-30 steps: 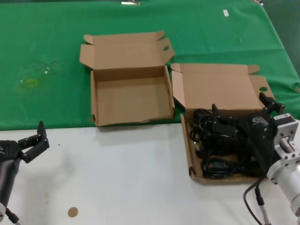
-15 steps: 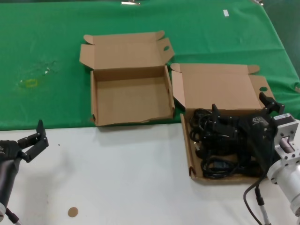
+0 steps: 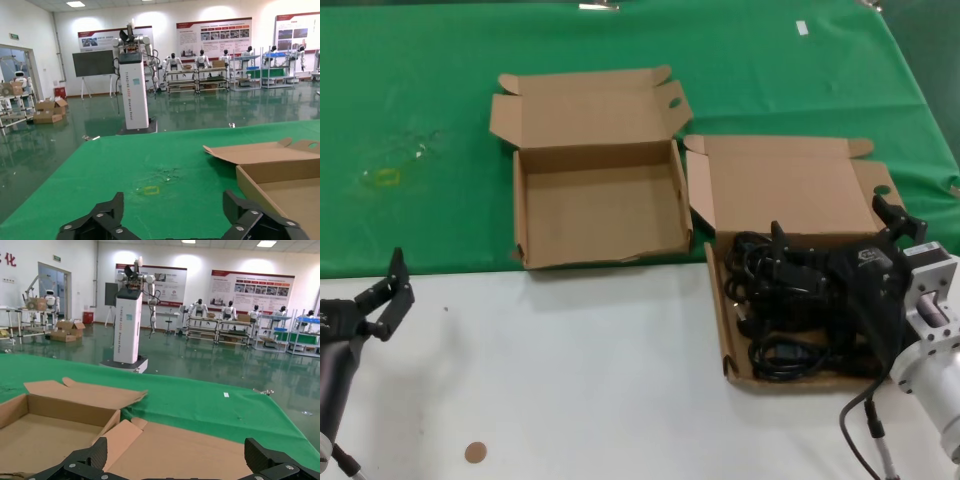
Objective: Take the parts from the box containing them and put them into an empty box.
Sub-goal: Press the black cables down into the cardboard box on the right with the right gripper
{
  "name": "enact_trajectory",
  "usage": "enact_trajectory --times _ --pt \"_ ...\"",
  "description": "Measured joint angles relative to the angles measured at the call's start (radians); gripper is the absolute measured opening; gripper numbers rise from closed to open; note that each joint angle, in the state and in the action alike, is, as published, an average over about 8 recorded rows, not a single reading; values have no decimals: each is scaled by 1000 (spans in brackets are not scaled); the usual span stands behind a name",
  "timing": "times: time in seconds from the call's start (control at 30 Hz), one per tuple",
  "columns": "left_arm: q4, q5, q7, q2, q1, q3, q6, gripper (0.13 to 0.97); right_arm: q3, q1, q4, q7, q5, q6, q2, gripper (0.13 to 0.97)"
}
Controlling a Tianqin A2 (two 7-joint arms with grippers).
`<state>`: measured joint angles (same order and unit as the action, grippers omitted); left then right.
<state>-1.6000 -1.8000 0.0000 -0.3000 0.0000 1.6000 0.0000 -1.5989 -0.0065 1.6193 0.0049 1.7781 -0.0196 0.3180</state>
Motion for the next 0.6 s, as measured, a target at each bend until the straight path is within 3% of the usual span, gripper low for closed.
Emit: enact_trajectory --times 0.17,0.43,0.6 --pt "0 0 0 0 0 0 0 692 -7 -10 22 11 10 1 19 966" --pt "0 0 0 0 0 0 0 468 -51 -28 69 41 57 35 116 966" --pt "0 0 0 0 0 0 0 445 -101 -38 107 48 113 73 229 966"
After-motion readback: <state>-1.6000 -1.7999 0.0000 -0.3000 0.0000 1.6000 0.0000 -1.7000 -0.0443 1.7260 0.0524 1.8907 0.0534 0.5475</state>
